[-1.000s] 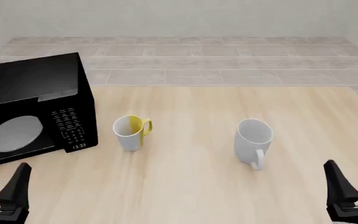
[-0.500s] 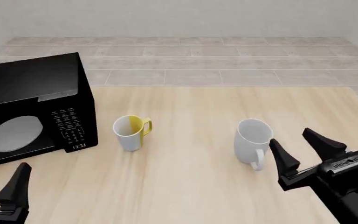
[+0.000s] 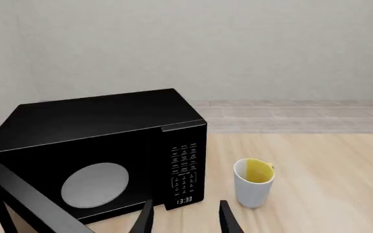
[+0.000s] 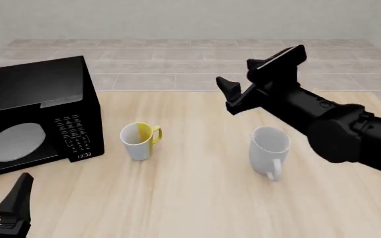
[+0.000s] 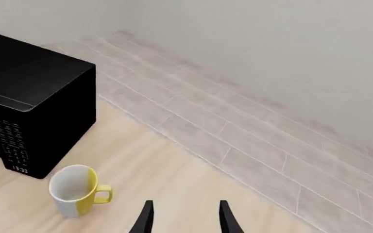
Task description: Put the yellow and white mug to the front of the white mug.
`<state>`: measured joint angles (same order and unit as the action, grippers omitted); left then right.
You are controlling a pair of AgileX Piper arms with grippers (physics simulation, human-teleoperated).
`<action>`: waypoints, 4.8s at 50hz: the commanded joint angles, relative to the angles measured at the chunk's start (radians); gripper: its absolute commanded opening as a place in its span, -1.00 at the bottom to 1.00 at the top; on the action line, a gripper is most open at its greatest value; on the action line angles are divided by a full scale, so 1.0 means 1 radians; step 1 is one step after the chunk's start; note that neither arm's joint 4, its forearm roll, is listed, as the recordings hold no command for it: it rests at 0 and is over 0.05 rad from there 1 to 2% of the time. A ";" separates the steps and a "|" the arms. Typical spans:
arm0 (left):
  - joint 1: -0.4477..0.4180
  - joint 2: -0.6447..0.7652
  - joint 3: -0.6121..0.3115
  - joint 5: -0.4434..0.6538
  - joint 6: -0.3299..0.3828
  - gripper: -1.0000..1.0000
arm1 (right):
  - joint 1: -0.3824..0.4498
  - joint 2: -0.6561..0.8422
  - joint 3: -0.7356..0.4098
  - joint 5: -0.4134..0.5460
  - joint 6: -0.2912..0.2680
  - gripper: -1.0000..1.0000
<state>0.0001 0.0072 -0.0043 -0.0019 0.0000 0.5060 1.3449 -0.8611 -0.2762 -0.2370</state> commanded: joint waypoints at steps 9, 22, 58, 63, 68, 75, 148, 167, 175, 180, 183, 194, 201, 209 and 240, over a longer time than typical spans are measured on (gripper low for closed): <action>0.000 0.000 0.000 0.000 0.000 1.00 | 0.130 0.465 -0.620 0.423 -0.027 1.00; 0.000 0.000 0.000 0.000 0.000 1.00 | 0.187 0.597 -0.812 0.596 -0.068 1.00; 0.000 0.000 0.000 0.000 0.000 1.00 | 0.162 0.736 -1.075 1.004 -0.306 1.00; 0.000 0.000 0.000 0.000 0.000 1.00 | 0.134 0.758 -1.099 1.036 -0.346 1.00; 0.000 0.000 0.000 0.000 0.000 1.00 | 0.155 0.749 -1.051 1.033 -0.406 1.00; 0.000 0.000 0.000 0.000 0.000 1.00 | 0.170 0.748 -1.029 1.036 -0.431 1.00; 0.000 0.000 0.000 0.000 0.000 1.00 | 0.154 1.146 -1.494 1.306 -0.572 1.00; 0.000 0.000 0.000 0.000 0.000 1.00 | 0.163 1.257 -1.658 1.386 -0.570 1.00; 0.000 0.000 0.000 0.000 0.000 1.00 | 0.167 1.324 -1.761 1.439 -0.568 1.00; 0.000 0.000 0.000 0.000 0.000 1.00 | 0.171 1.337 -1.772 1.443 -0.565 1.00; 0.000 0.000 0.000 0.000 0.000 1.00 | 0.169 1.342 -1.771 1.442 -0.564 1.00; 0.000 0.000 0.000 0.000 0.000 1.00 | 0.181 1.320 -1.727 1.415 -0.557 -1.00; 0.000 0.000 0.000 0.000 0.000 1.00 | 0.177 1.307 -1.700 1.401 -0.558 -1.00; 0.000 0.000 0.000 0.000 0.000 1.00 | 0.178 1.285 -1.665 1.383 -0.556 -1.00; 0.000 0.000 0.000 0.000 0.000 1.00 | 0.142 1.086 -1.485 1.278 -0.530 -1.00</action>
<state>0.0001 0.0073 -0.0043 -0.0019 0.0000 0.6589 2.4831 -2.3806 1.0299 -0.7814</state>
